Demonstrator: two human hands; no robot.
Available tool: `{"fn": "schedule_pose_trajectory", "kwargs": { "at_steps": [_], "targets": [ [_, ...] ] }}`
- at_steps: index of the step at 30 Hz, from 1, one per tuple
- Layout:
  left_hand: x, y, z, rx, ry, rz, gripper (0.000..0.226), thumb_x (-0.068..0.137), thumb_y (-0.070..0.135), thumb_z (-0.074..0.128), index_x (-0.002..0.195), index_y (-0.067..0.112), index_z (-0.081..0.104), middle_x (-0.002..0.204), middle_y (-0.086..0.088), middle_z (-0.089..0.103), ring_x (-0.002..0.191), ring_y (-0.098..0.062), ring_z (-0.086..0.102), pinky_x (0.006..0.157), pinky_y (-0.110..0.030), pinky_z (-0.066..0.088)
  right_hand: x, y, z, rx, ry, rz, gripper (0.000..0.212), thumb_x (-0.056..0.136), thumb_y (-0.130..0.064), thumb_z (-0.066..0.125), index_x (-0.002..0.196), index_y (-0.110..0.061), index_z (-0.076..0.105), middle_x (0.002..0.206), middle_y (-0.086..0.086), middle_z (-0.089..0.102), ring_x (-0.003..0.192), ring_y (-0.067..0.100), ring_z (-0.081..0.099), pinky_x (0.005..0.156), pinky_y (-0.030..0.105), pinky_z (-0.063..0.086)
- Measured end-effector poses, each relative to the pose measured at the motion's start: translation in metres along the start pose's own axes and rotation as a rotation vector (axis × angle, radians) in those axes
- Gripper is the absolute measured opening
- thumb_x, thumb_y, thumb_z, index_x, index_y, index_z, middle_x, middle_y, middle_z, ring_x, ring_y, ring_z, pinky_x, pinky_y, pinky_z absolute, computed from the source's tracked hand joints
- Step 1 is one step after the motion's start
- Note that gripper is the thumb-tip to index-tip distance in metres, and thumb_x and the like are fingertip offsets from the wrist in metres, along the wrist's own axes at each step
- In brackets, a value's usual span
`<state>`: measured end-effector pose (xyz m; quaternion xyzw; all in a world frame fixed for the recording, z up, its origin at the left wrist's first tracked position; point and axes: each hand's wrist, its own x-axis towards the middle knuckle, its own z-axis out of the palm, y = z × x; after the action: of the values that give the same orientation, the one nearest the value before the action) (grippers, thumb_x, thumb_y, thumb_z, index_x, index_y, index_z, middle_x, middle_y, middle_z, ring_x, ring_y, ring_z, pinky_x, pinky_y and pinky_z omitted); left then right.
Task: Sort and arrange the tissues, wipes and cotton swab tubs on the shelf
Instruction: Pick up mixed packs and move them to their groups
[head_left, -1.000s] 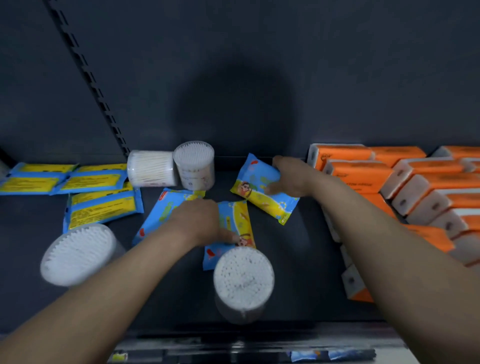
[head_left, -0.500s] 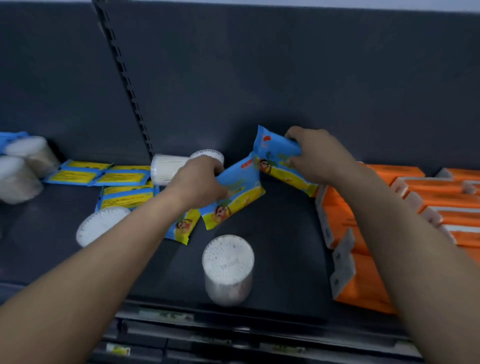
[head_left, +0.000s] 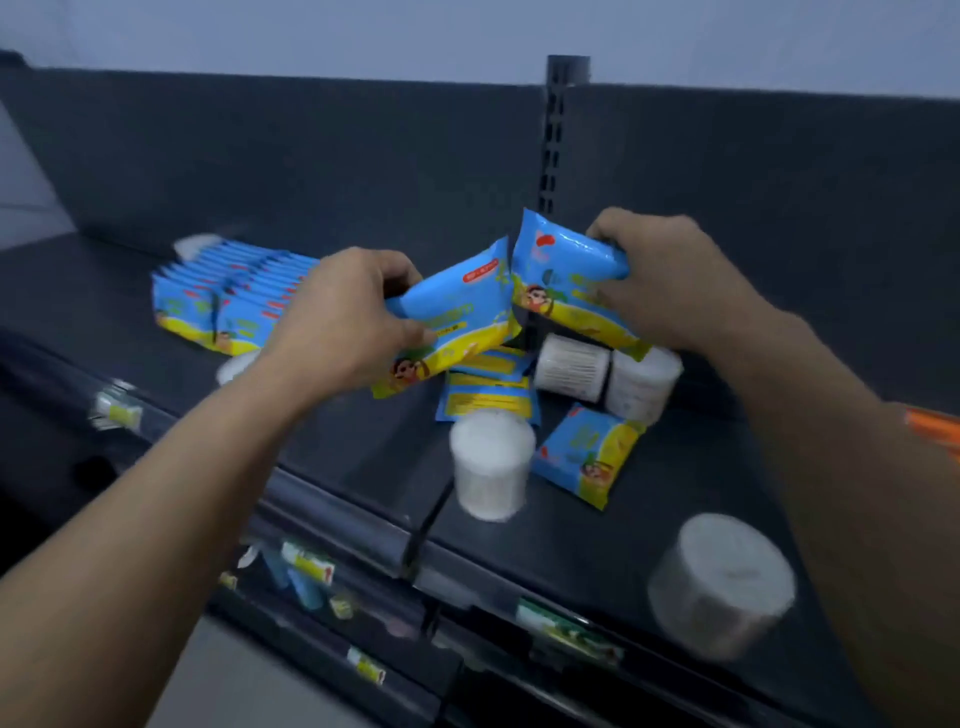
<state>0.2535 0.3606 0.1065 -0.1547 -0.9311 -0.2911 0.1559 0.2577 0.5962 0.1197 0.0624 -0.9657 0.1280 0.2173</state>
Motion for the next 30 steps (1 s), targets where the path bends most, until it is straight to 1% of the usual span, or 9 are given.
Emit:
{"fn": "schedule_pose_trajectory", "kwargs": {
  "at_steps": [5, 7, 9, 12, 16, 20, 22, 25, 30],
  "targets": [
    [-0.001, -0.092, -0.05, -0.009, 0.028, -0.099, 0.019, 0.069, 0.016, 0.077, 0.085, 0.016, 0.067, 0.071, 0.003, 0.059, 0.073, -0.023, 0.056, 0.066, -0.032, 0.042, 0.038, -0.084, 0.046, 0.015, -0.071, -0.03, 0.025, 0.081, -0.013, 0.06, 0.102, -0.022, 0.052, 0.098, 0.009, 0.061, 0.088, 0.031, 0.056, 0.076, 0.041, 0.051],
    [0.003, -0.123, -0.062, -0.038, 0.028, -0.104, 0.02, 0.068, 0.014, 0.078, 0.084, 0.013, 0.067, 0.072, 0.001, 0.06, 0.071, -0.022, 0.055, 0.067, -0.033, 0.044, 0.049, -0.111, 0.062, 0.026, -0.091, -0.027, 0.024, 0.082, -0.014, 0.06, 0.102, -0.023, 0.052, 0.097, 0.008, 0.061, 0.085, 0.031, 0.056, 0.074, 0.041, 0.051],
    [0.01, -0.148, -0.071, -0.088, 0.023, -0.114, 0.019, 0.068, 0.013, 0.079, 0.083, 0.013, 0.066, 0.068, 0.005, 0.058, 0.063, -0.017, 0.051, 0.065, -0.032, 0.043, 0.057, -0.131, 0.074, 0.029, -0.114, -0.01, 0.024, 0.083, -0.014, 0.059, 0.103, -0.023, 0.052, 0.097, 0.008, 0.061, 0.084, 0.03, 0.057, 0.073, 0.041, 0.052],
    [0.02, -0.177, -0.076, -0.144, 0.039, -0.124, 0.017, 0.069, 0.014, 0.078, 0.08, 0.016, 0.065, 0.065, 0.011, 0.054, 0.056, -0.009, 0.047, 0.058, -0.029, 0.038, 0.065, -0.148, 0.088, 0.01, -0.15, 0.032, 0.026, 0.084, -0.014, 0.059, 0.107, -0.022, 0.052, 0.1, 0.008, 0.061, 0.083, 0.03, 0.057, 0.071, 0.041, 0.052],
    [0.036, -0.199, -0.079, -0.186, 0.061, -0.127, 0.021, 0.07, 0.014, 0.078, 0.07, 0.023, 0.059, 0.063, 0.013, 0.053, 0.055, -0.008, 0.045, 0.059, -0.028, 0.037, 0.075, -0.157, 0.098, -0.015, -0.185, 0.094, 0.026, 0.085, -0.015, 0.058, 0.109, -0.022, 0.052, 0.102, 0.008, 0.061, 0.085, 0.03, 0.057, 0.073, 0.042, 0.053],
    [0.049, -0.212, -0.075, -0.195, 0.068, -0.116, 0.018, 0.07, 0.013, 0.077, 0.082, 0.018, 0.065, 0.066, 0.012, 0.054, 0.057, -0.011, 0.047, 0.06, -0.028, 0.038, 0.091, -0.162, 0.108, -0.024, -0.187, 0.096, 0.026, 0.084, -0.014, 0.058, 0.108, -0.023, 0.053, 0.102, 0.008, 0.061, 0.086, 0.029, 0.057, 0.074, 0.041, 0.052],
    [0.053, -0.219, -0.076, -0.187, 0.086, -0.132, 0.018, 0.07, 0.012, 0.077, 0.082, 0.017, 0.064, 0.065, 0.012, 0.054, 0.055, -0.009, 0.047, 0.056, -0.027, 0.037, 0.101, -0.166, 0.116, -0.006, -0.184, 0.077, 0.027, 0.084, -0.014, 0.058, 0.109, -0.023, 0.053, 0.102, 0.007, 0.062, 0.086, 0.029, 0.058, 0.073, 0.041, 0.053],
    [0.055, -0.235, -0.081, -0.122, 0.103, -0.179, 0.018, 0.069, 0.014, 0.078, 0.08, 0.02, 0.065, 0.066, 0.011, 0.057, 0.06, -0.017, 0.051, 0.061, -0.029, 0.041, 0.117, -0.173, 0.13, 0.038, -0.197, 0.034, 0.027, 0.083, -0.013, 0.058, 0.108, -0.023, 0.053, 0.102, 0.006, 0.063, 0.085, 0.027, 0.058, 0.072, 0.039, 0.053],
    [0.056, -0.272, -0.088, -0.02, 0.13, -0.235, 0.021, 0.066, 0.017, 0.079, 0.083, 0.019, 0.067, 0.077, -0.004, 0.066, 0.076, -0.03, 0.061, 0.072, -0.039, 0.052, 0.136, -0.189, 0.157, 0.08, -0.242, -0.008, 0.031, 0.082, -0.013, 0.058, 0.111, -0.024, 0.055, 0.105, 0.004, 0.063, 0.087, 0.026, 0.058, 0.071, 0.036, 0.051]
  ]
}}
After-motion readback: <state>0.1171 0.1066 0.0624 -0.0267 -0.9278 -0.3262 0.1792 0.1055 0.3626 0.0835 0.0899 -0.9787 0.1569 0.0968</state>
